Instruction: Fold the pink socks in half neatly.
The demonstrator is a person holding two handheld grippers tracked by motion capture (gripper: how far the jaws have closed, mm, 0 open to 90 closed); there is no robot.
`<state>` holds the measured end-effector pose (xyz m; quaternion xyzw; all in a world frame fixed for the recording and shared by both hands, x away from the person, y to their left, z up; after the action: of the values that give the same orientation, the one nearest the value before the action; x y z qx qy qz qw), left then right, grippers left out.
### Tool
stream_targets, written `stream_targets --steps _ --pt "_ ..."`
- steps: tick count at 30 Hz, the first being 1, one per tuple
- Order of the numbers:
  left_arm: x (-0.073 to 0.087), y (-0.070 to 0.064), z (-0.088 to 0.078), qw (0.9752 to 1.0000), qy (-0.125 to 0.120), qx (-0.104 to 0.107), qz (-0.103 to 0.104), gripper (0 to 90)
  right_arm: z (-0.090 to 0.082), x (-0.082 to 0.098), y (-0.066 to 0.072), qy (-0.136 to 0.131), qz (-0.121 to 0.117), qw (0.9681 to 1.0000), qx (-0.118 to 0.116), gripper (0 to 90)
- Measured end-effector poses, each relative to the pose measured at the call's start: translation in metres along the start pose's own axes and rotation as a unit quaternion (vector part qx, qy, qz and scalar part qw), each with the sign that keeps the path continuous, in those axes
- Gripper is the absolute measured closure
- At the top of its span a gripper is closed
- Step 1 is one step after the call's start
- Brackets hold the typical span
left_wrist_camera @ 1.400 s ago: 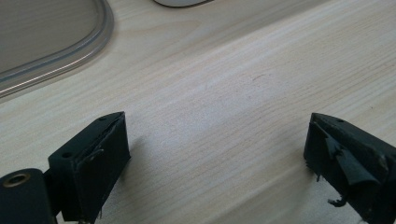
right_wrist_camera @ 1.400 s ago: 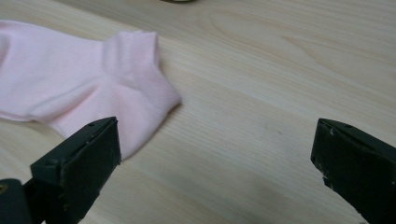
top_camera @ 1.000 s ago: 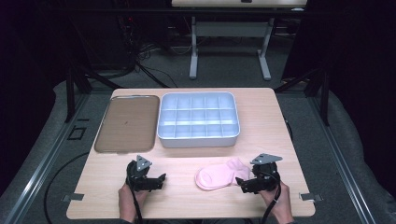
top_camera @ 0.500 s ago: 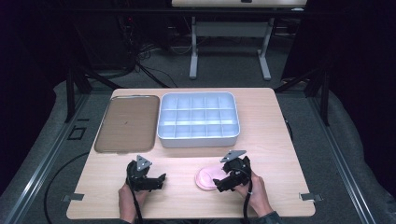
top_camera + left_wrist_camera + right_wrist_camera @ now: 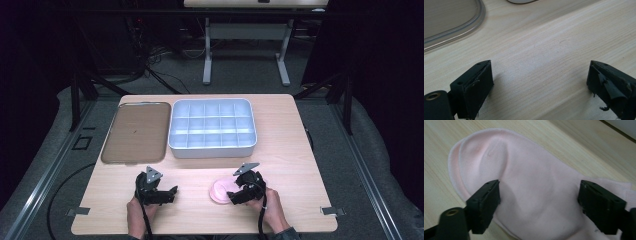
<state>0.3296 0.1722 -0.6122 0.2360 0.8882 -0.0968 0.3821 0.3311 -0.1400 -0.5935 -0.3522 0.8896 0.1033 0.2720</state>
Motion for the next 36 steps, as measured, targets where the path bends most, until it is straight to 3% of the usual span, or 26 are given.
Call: stream_targets --steps 9,11,15,21,28,36 --pt "0.000 0.000 0.000 1.0000 0.000 0.000 0.000 6.7 -0.009 0.009 -0.001 -0.038 0.018 0.9991 -0.003 70.7" --pt "0.000 0.000 0.000 1.0000 0.000 0.000 0.000 6.7 -0.009 0.011 -0.002 -0.046 0.025 0.9986 -0.003 77.1" --pt "0.000 0.000 0.000 1.0000 0.000 0.000 0.000 6.7 -0.011 0.011 -0.003 -0.047 0.024 0.9986 -0.008 79.1" --pt "0.000 0.000 0.000 1.0000 0.000 0.000 0.000 6.7 -0.026 0.005 0.003 -0.072 0.029 0.9967 -0.024 79.2" --pt "0.000 0.000 0.000 1.0000 0.000 0.000 0.000 6.7 -0.037 -0.008 0.024 -0.086 0.016 0.9949 -0.050 79.0" --pt "0.000 0.000 0.000 1.0000 0.000 0.000 0.000 6.7 -0.023 -0.021 0.053 -0.070 -0.004 0.9959 -0.057 78.0"
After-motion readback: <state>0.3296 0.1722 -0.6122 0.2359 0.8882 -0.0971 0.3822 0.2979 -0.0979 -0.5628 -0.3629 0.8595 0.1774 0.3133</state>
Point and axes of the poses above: each handheld gripper's, and its own axes: z roughly forward along the jaws, x roughly out of its underside, y roughly to its left, the point moved 3 cm from there along z, roughly forward along the jaws
